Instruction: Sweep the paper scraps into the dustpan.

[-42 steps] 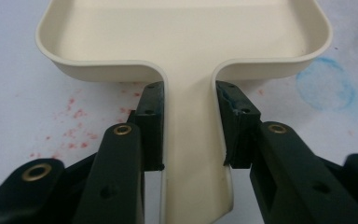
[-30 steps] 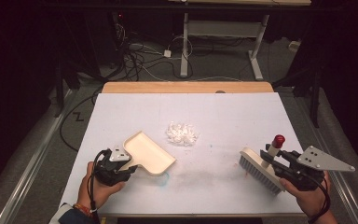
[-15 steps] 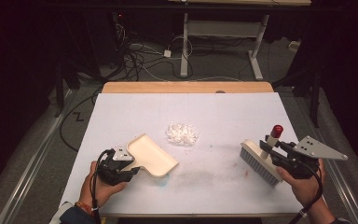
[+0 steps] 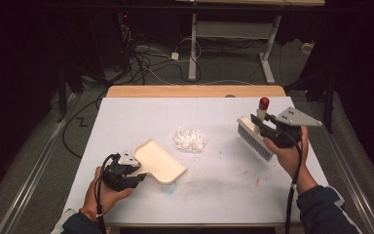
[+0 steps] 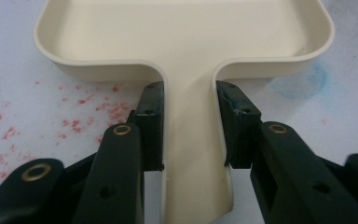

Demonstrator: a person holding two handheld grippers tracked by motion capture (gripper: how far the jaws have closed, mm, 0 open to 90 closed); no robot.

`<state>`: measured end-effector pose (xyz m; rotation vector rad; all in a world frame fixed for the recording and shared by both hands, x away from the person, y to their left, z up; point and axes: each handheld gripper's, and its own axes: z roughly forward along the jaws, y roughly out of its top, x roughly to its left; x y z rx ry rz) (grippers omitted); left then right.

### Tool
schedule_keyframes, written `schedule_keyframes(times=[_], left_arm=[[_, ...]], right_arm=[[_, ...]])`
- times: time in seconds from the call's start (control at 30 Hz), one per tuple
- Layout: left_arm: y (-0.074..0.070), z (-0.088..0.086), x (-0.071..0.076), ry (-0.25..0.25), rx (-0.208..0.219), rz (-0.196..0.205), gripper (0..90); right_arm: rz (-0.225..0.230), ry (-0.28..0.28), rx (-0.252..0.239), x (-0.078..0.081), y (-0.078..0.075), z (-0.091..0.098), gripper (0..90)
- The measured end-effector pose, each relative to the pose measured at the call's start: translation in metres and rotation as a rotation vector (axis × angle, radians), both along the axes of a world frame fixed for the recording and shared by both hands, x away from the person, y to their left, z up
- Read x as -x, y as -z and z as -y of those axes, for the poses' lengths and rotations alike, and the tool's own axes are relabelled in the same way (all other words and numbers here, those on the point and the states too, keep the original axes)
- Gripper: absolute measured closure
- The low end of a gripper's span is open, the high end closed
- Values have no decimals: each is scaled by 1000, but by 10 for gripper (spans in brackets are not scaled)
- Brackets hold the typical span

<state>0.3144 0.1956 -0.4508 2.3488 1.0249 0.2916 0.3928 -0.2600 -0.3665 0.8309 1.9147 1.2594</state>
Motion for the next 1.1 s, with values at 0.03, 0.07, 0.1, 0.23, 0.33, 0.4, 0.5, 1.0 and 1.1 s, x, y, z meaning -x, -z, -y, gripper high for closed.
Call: schedule_keyframes(times=[0.03,0.07,0.1,0.23,0.33,0.4,0.5,1.0,1.1], left_arm=[[1,0,-1,1,-3,-4,635],[1,0,-1,1,-3,-4,635],[1,0,-1,2,-6,-5,635],[5,2,-4,-5,-4,-16,635],[6,2,-6,-3,1,-20,635],[6,1,-7,-1,4,-20,635],[5,2,-9,1,-5,-15,635],[6,15,-20,20,-52,-21,636],[7,16,-24,26,-55,-27,637]], right_arm=[[-10,13,14,-16,-1,-8,704],[-11,17,17,-23,-2,-12,704],[-32,16,9,-31,-2,-16,704],[-59,19,21,-56,1,-38,704],[-50,24,25,-68,4,-57,705],[-53,19,18,-71,5,-63,704],[-39,10,13,-78,11,-87,705],[-10,-88,27,-81,27,-144,705],[-11,-144,9,-77,28,-152,705]])
